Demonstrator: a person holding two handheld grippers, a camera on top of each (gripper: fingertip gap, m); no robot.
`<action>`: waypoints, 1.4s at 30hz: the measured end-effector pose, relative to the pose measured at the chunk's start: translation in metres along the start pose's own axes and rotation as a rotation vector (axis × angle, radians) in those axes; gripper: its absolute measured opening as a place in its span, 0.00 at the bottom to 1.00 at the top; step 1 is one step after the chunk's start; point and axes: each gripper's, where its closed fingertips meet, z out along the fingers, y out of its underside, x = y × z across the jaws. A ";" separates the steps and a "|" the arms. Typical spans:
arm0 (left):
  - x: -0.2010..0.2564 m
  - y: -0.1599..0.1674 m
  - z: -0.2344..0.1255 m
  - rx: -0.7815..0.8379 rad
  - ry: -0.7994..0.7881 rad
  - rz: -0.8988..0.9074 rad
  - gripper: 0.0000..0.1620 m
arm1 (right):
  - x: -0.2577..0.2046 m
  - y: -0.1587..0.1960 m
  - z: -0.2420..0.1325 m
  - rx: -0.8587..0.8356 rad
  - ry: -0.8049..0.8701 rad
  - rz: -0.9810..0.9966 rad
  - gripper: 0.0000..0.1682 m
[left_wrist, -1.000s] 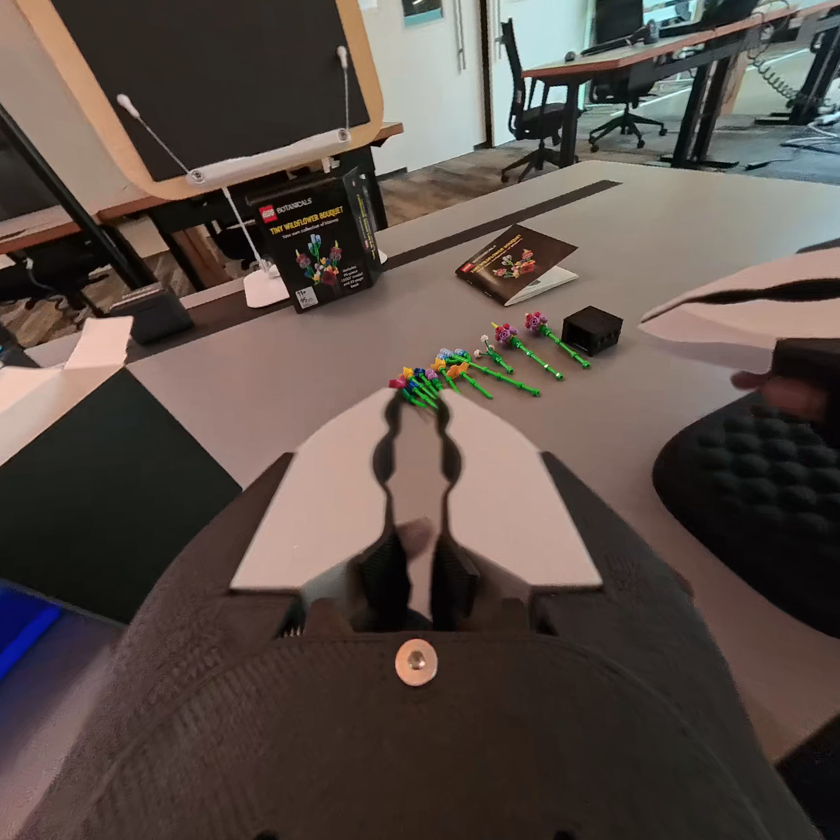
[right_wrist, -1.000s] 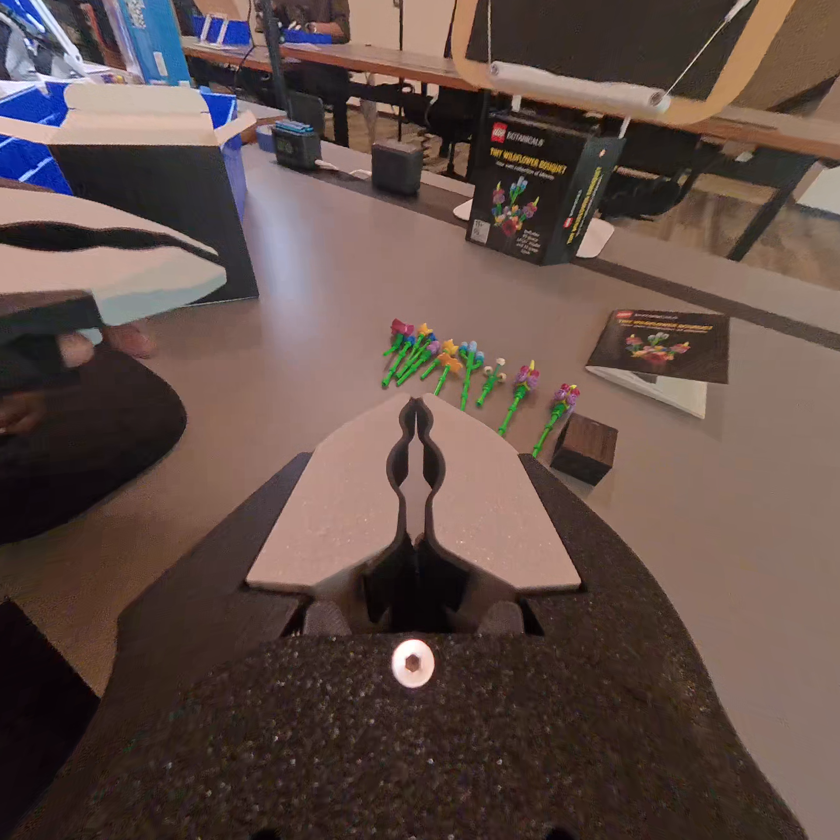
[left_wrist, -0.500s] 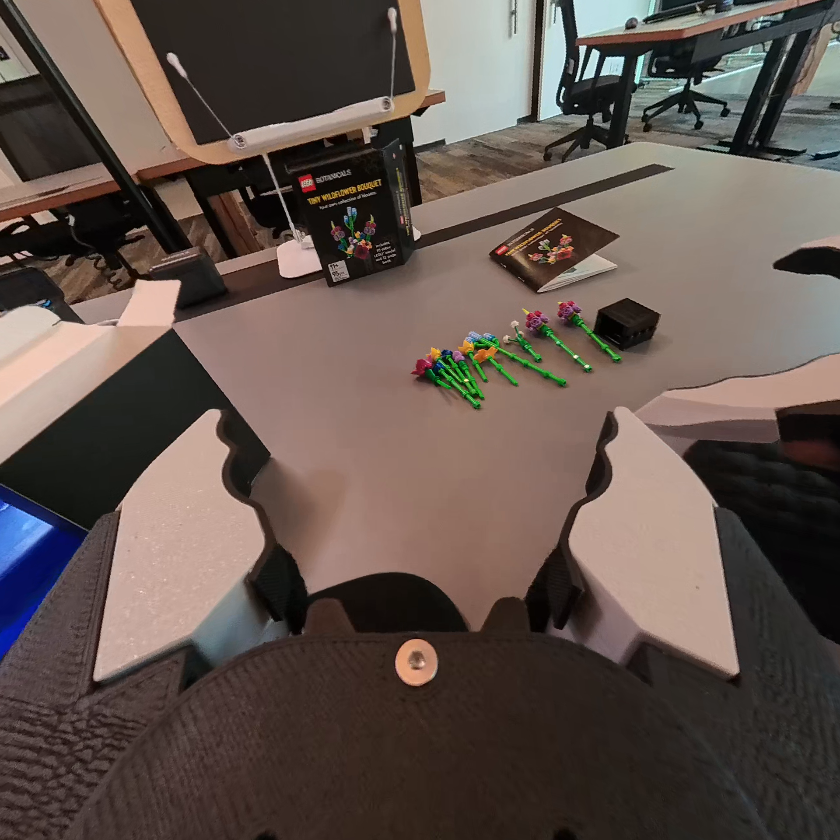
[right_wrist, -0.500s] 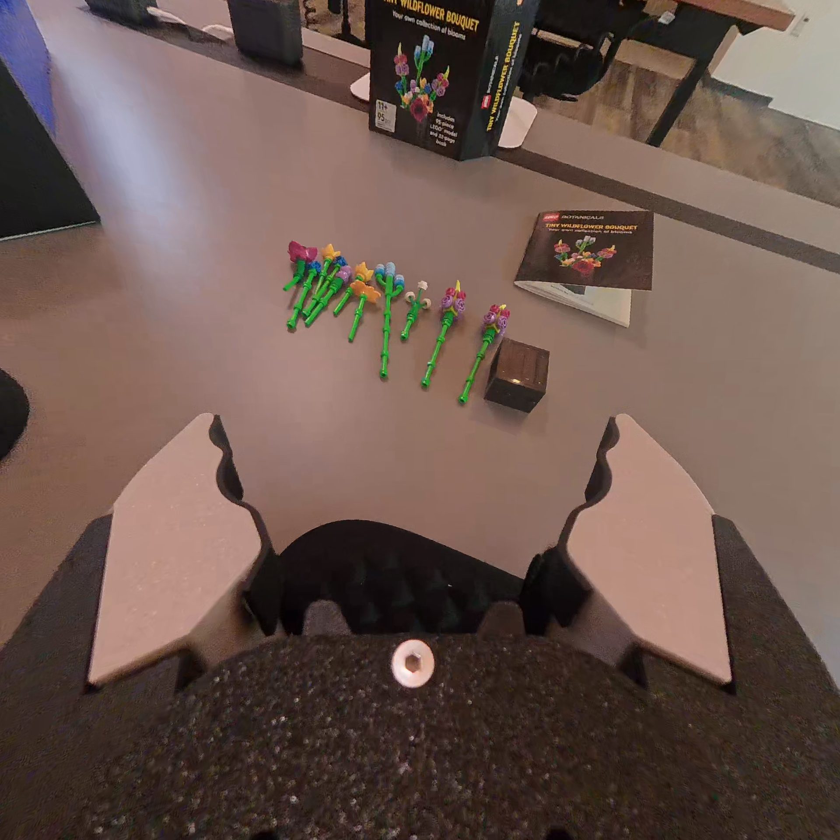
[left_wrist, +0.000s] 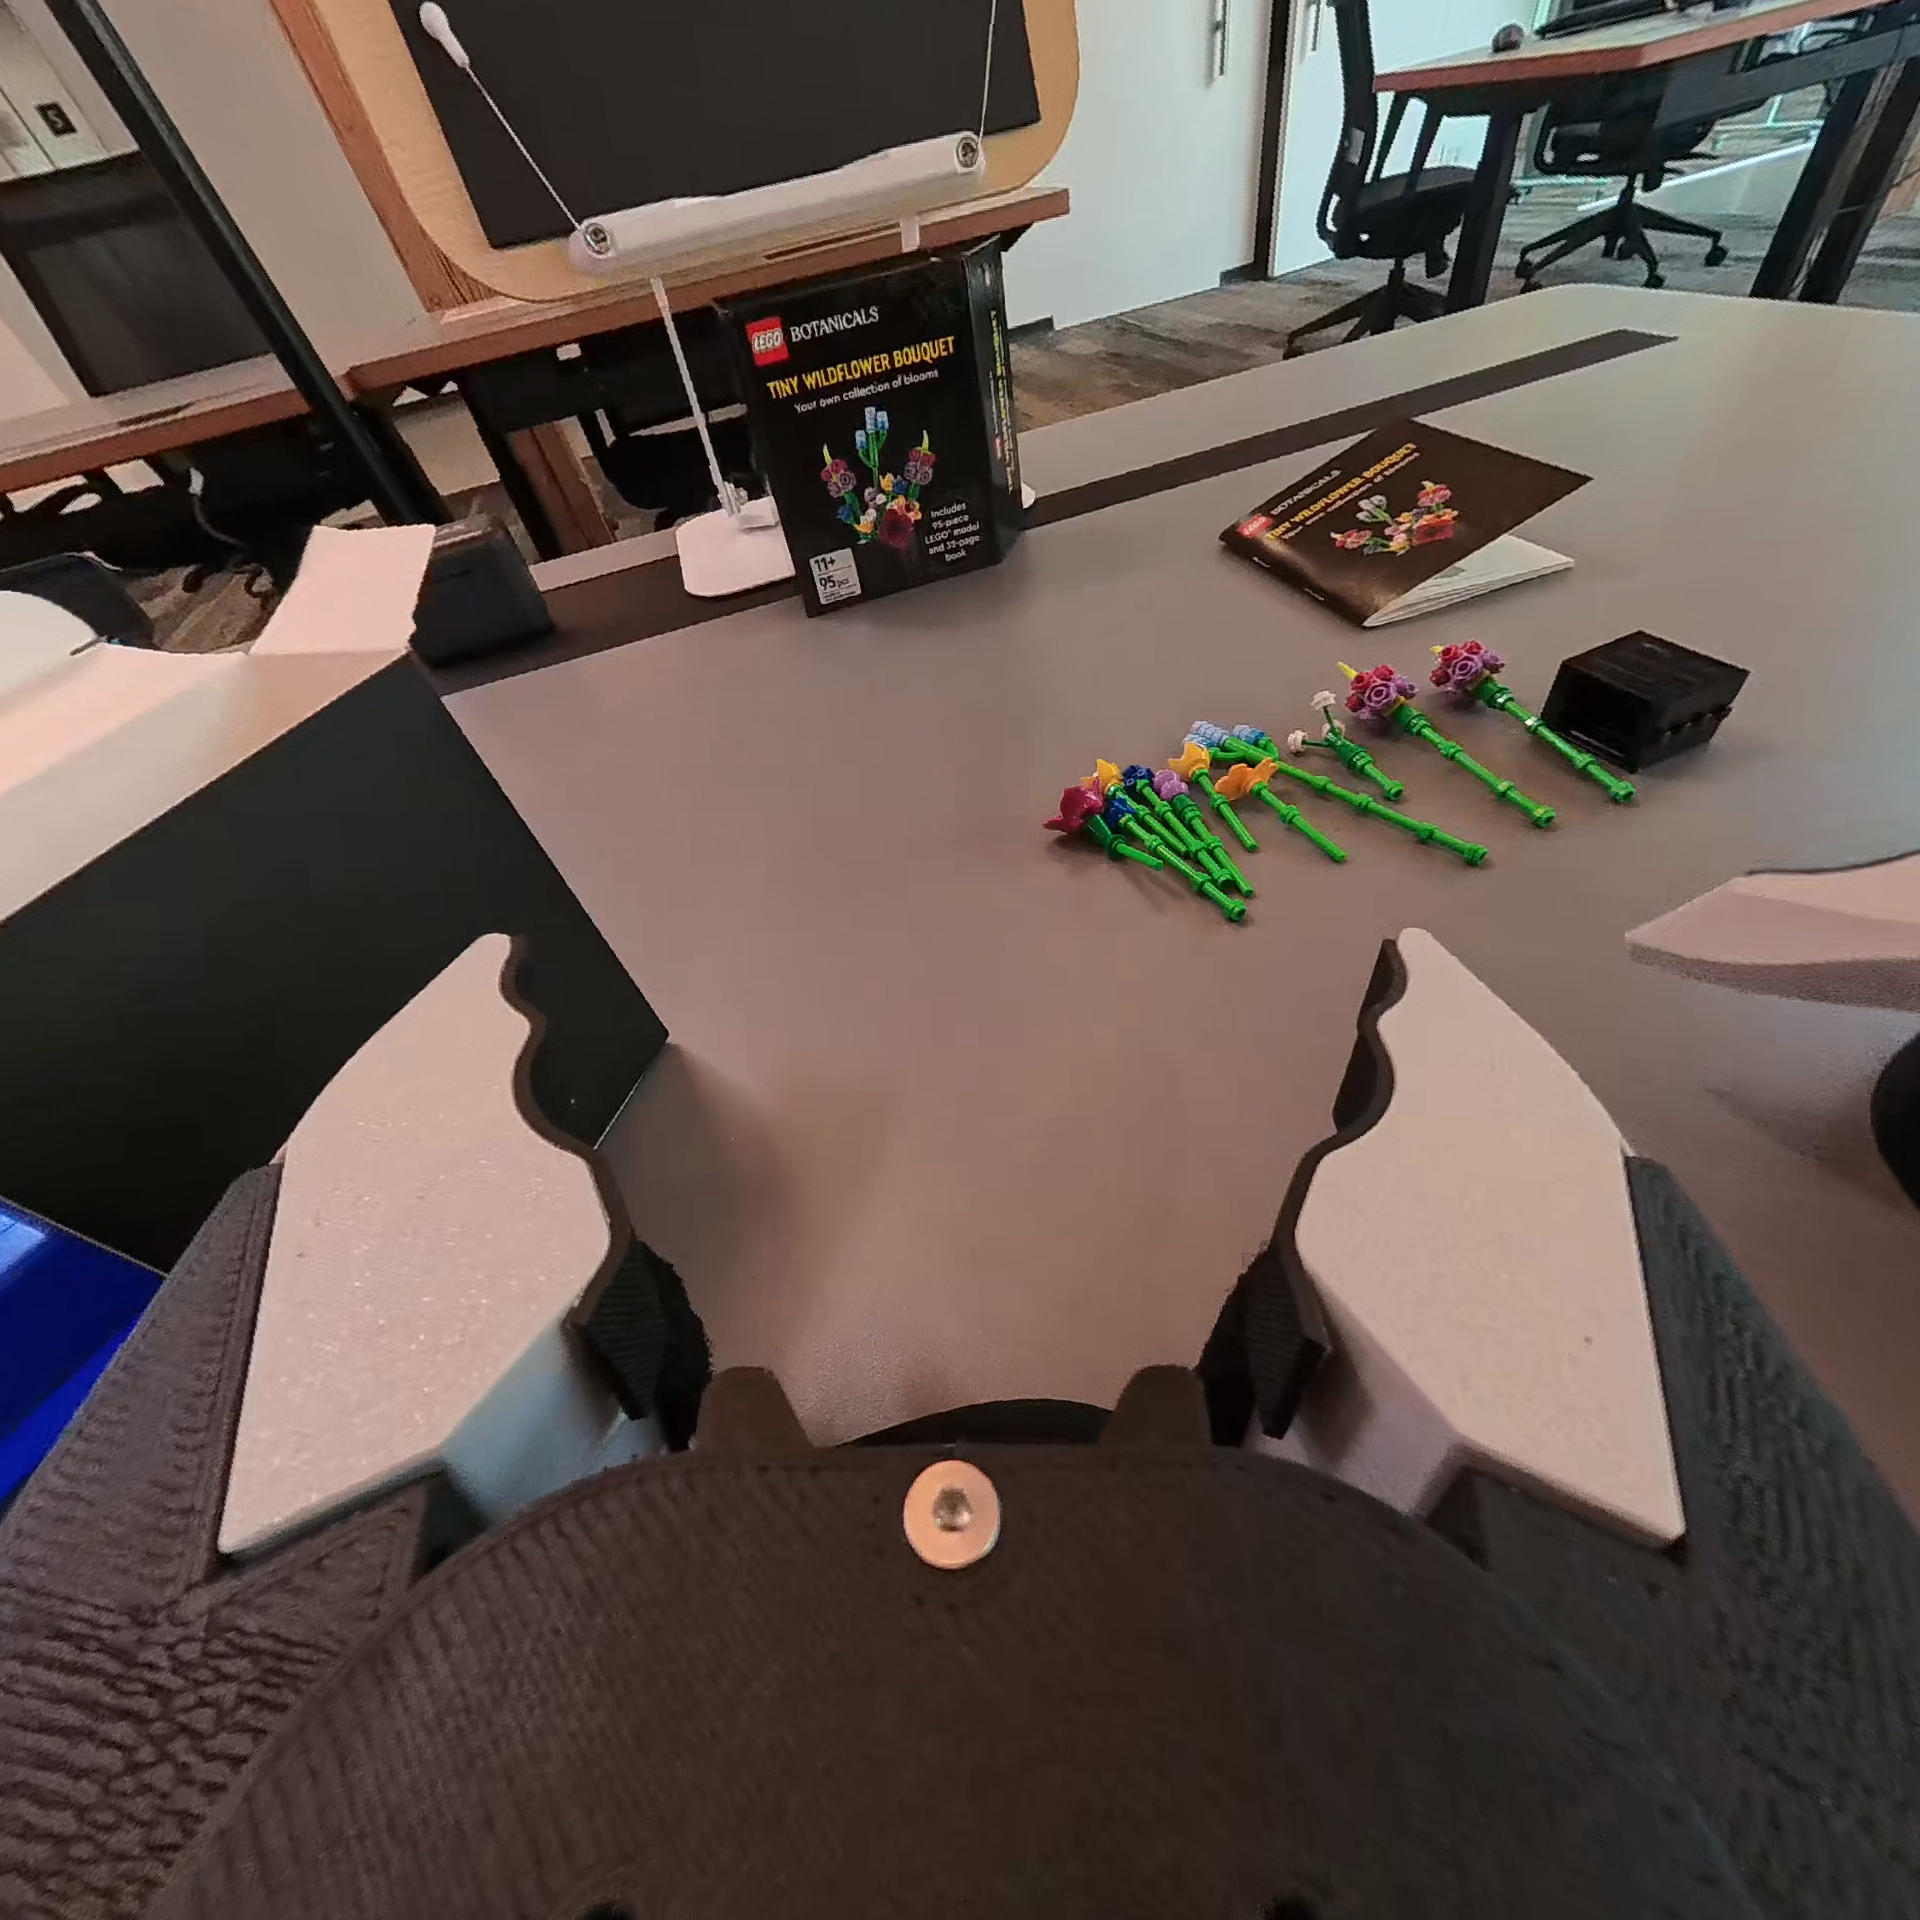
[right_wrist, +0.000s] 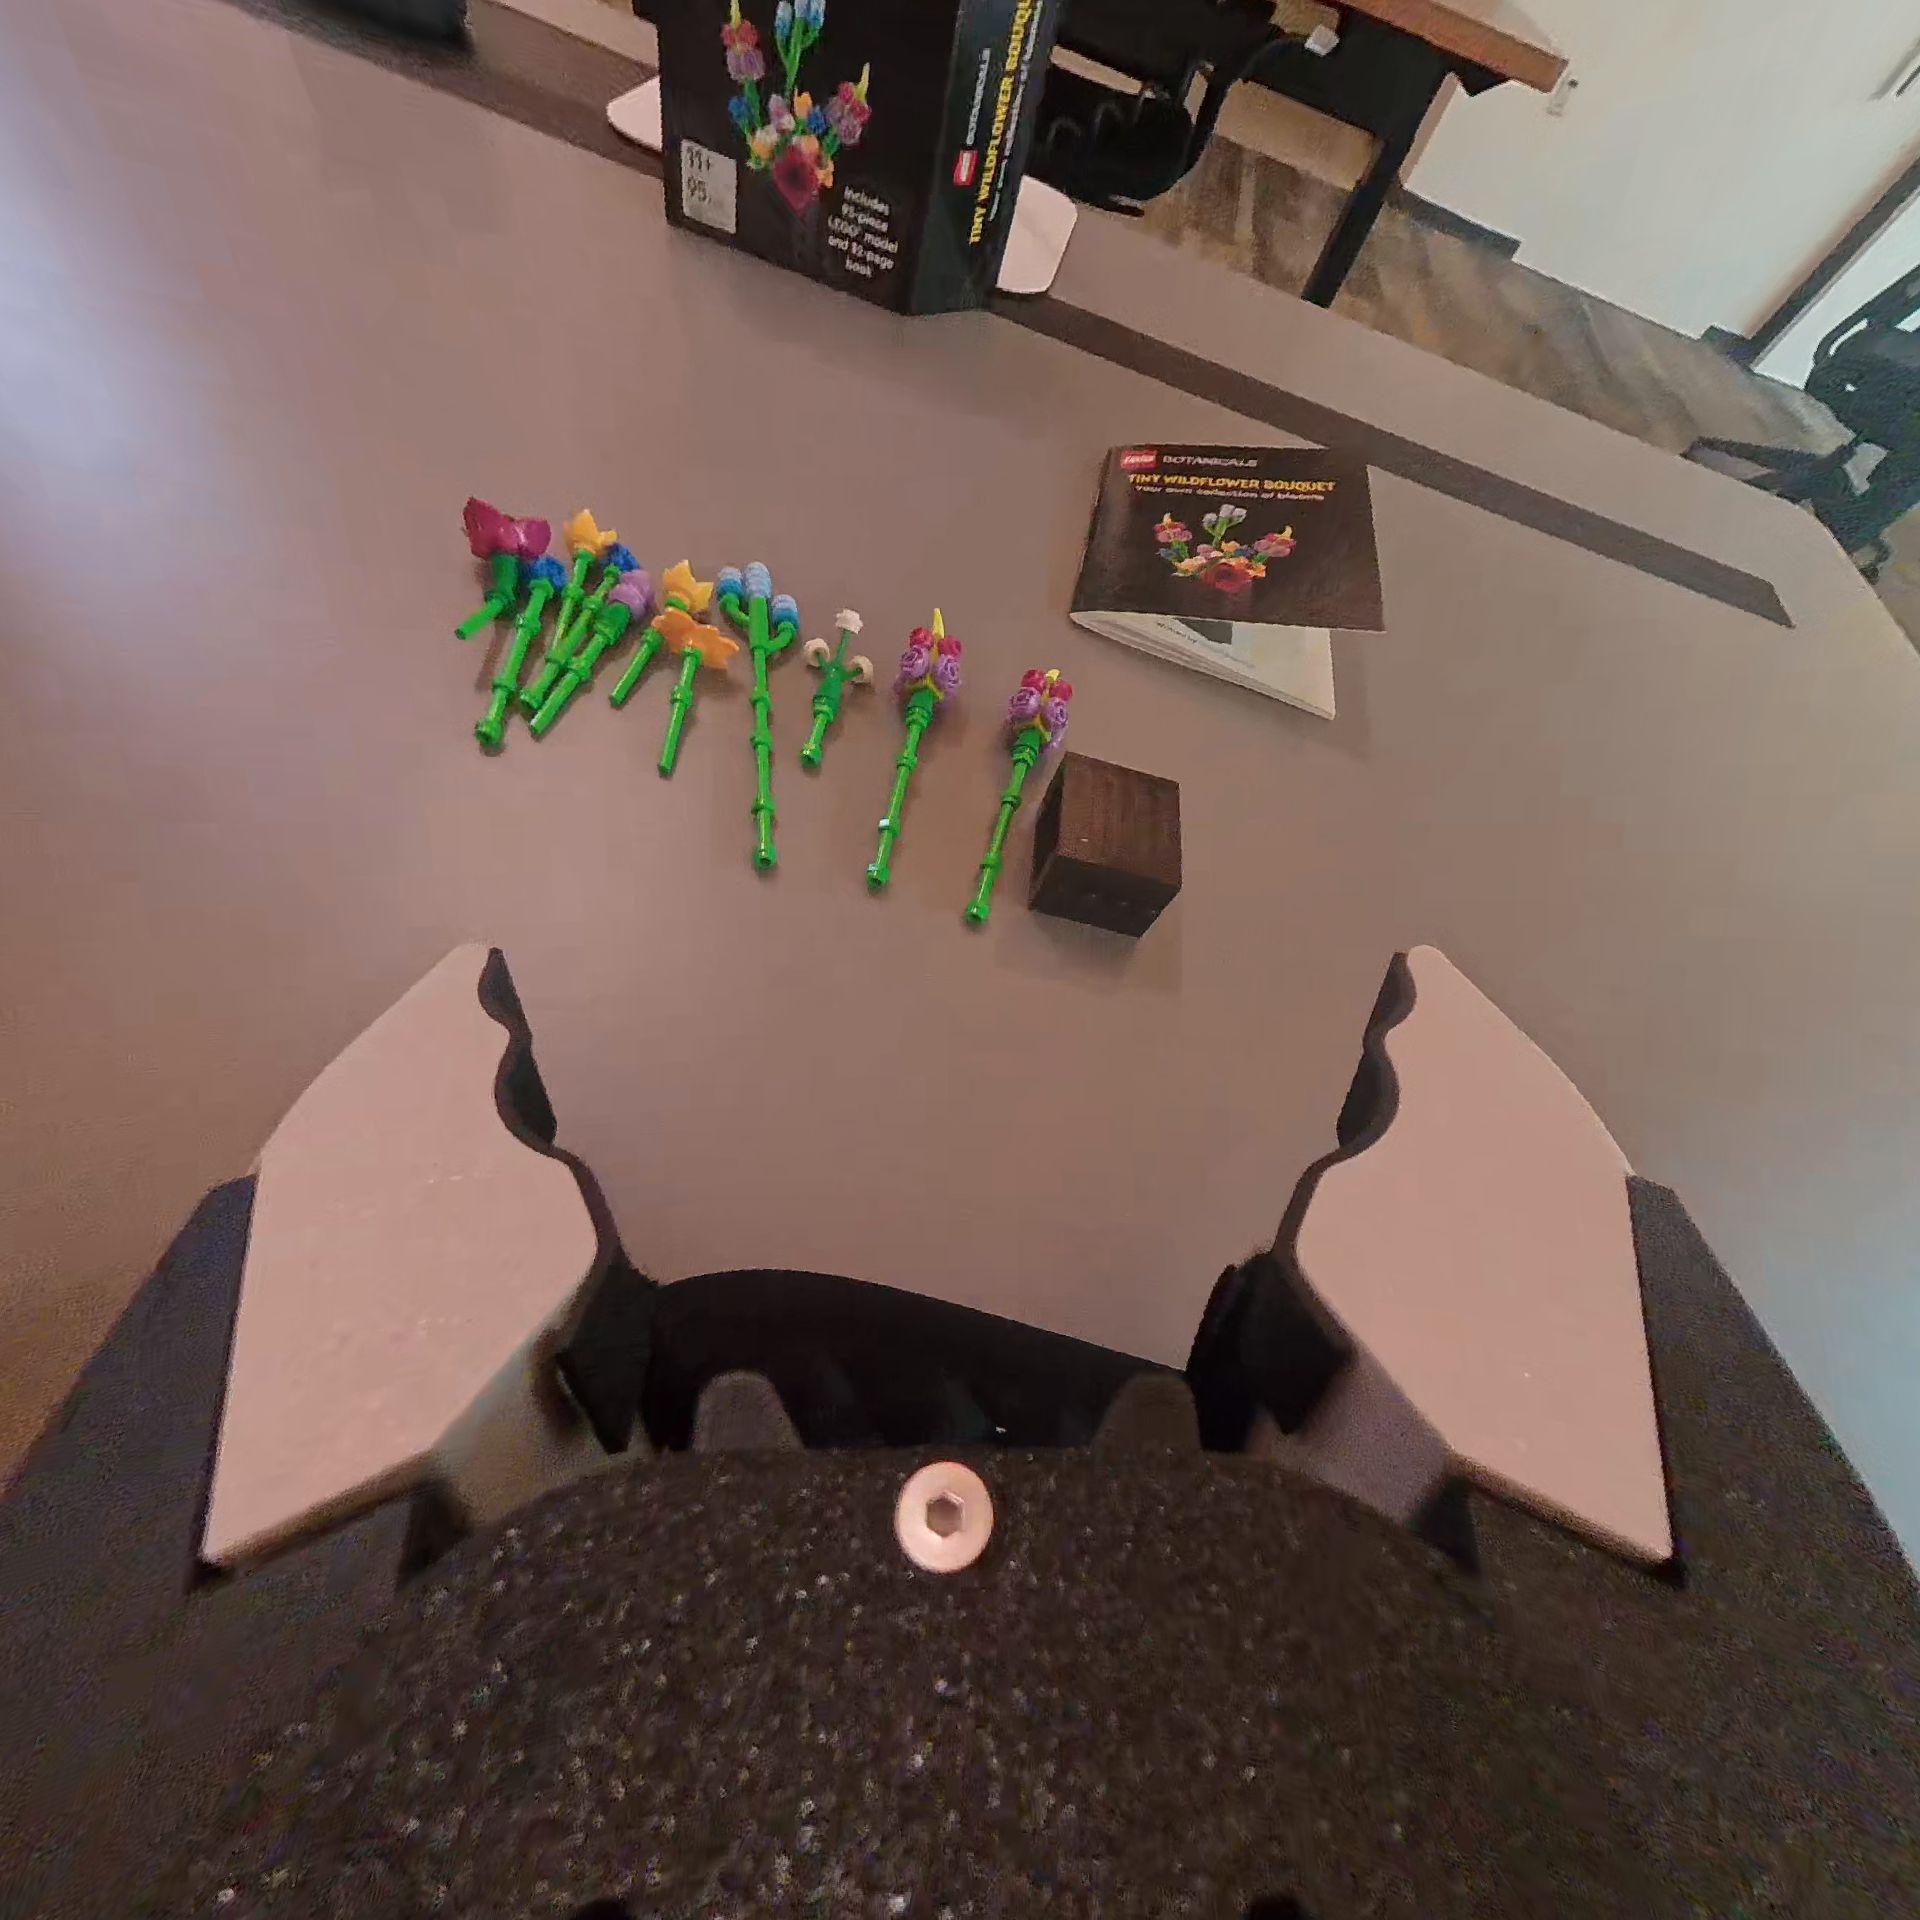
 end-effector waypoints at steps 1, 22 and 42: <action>0.000 0.000 0.000 0.003 -0.001 0.003 0.88 | -0.002 0.001 0.001 -0.008 -0.004 -0.017 0.88; -0.011 0.002 -0.002 0.013 0.045 -0.174 0.87 | -0.002 -0.004 -0.006 0.057 -0.181 0.149 0.70; -0.004 -0.001 -0.004 0.036 0.031 -0.084 0.81 | -0.006 -0.005 -0.011 0.080 -0.175 0.092 0.73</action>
